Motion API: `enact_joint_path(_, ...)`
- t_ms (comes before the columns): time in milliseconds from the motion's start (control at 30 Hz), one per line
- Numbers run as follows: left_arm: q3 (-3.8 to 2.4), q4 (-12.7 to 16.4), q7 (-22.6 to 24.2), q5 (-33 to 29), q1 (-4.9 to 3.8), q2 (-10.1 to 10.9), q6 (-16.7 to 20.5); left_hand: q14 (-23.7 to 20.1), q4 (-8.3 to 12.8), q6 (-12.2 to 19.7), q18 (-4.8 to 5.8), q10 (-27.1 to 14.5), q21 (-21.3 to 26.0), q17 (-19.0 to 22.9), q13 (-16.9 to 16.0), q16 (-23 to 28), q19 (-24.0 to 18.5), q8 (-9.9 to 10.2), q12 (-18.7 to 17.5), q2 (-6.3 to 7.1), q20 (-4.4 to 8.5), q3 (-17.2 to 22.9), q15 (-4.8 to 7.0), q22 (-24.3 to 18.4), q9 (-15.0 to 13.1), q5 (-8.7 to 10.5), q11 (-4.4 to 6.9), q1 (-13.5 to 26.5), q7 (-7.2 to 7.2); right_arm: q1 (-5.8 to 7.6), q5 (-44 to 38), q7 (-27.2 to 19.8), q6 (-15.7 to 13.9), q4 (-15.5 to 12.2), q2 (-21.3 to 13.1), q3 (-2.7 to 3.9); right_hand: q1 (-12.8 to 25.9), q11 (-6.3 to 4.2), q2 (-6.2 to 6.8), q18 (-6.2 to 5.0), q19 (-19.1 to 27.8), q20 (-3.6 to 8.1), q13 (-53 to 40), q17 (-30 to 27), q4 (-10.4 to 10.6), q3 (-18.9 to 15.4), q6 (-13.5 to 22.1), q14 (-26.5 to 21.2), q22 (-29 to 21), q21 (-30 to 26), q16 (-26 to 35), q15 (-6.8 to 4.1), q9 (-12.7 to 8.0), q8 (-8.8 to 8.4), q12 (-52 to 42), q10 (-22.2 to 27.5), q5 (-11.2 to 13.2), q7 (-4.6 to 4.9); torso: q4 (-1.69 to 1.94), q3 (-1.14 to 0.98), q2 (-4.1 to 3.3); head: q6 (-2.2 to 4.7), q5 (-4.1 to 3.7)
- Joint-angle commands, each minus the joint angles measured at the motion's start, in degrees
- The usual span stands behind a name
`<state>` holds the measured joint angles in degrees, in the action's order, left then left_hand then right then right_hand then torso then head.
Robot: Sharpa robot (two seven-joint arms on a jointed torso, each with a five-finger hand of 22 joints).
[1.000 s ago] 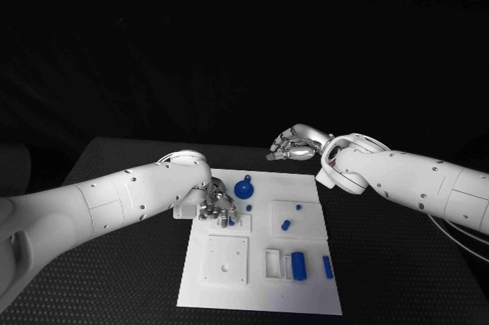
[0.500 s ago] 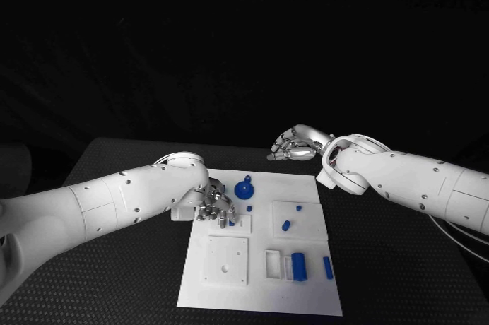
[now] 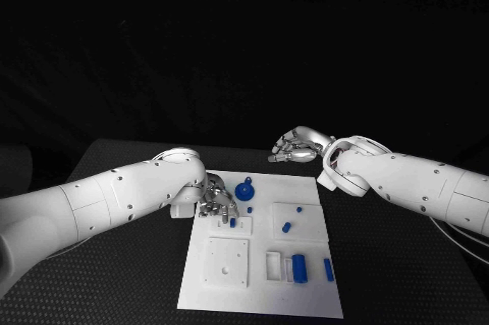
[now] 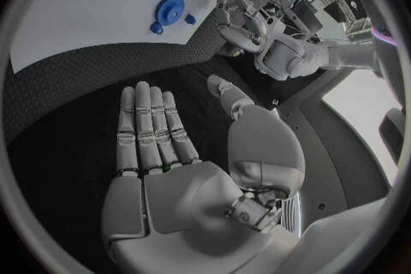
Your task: Assemble the parts on the task board
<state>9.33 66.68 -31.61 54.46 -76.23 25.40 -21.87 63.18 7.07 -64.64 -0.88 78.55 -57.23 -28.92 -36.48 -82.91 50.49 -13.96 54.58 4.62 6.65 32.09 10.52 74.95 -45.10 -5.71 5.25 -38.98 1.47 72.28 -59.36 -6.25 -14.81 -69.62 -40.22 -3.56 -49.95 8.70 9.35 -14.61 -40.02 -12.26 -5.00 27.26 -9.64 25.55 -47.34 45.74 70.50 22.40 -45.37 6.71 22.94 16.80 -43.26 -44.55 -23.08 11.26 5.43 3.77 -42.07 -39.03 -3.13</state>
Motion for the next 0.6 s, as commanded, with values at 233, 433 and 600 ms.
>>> enact_joint_path(233, -1.84, 1.73, -0.16, -1.32, -0.36, 1.86, 1.16, 0.03, -0.17, 0.21, -0.6, -0.13, 0.29, -0.03, -0.08, 0.36, 0.35, 0.14, -0.01, -0.12, 8.63, 0.49, 0.17, 0.77, 0.09, 0.15, -0.42, -0.79, 0.14, -0.05, -0.23, -0.39, 0.37, -0.01, -0.14, 0.01, -0.09, 0.21, -0.09, -0.39, -0.01, -0.27, 0.12, -0.11, 0.13, -0.28, 0.35, -0.32, 0.11, -0.26, -0.32, 0.2, -0.1, 0.25, -0.19, -0.13, -0.33, 0.05, 0.02, -0.01, -0.02, 0.27, -0.05)
enact_joint_path(433, -2.08, 2.25, 0.54, -0.65, -2.53, 2.99, 3.78, -0.95, 1.75, 1.32, -0.25, -1.27, 0.62, 0.27, 0.17, 1.18, -0.49, 0.5, -0.65, -3.51, 8.26, 0.7, -0.42, 0.83, 0.17, -1.2, -0.99, -3.12, 0.74, -0.05, 1.37, -0.49, -0.09, 0.17, -0.44, 0.0, -0.21, 0.19, -0.23, -0.39, -0.07, -0.25, 0.16, -0.11, 0.1, -0.22, 0.31, -0.27, 0.15, -0.27, -0.37, 0.18, -0.11, 0.29, -0.25, -0.18, -0.31, 0.03, 0.12, 0.01, 0.05, 0.61, -0.31)
enact_joint_path(600, -2.06, 1.1, 1.64, -0.44, -3.8, 3.44, 8.09, -2.26, 2.1, 2.55, 0.13, -2.8, 1.74, 0.9, 0.86, 2.61, -1.7, 0.8, -2.06, -2.94, 7.81, 0.46, -1.05, 0.51, 0.23, -0.94, -1.56, -3.57, 1.24, -0.05, 1.38, -0.46, -0.17, 0.25, -0.55, 0.0, -0.32, 0.19, -0.28, -0.39, -0.1, -0.23, 0.19, -0.12, 0.03, -0.18, 0.3, -0.25, 0.19, -0.28, -0.4, 0.17, -0.12, 0.31, -0.28, -0.2, -0.31, 0.02, 0.01, 0.04, -0.03, 0.98, -0.38)
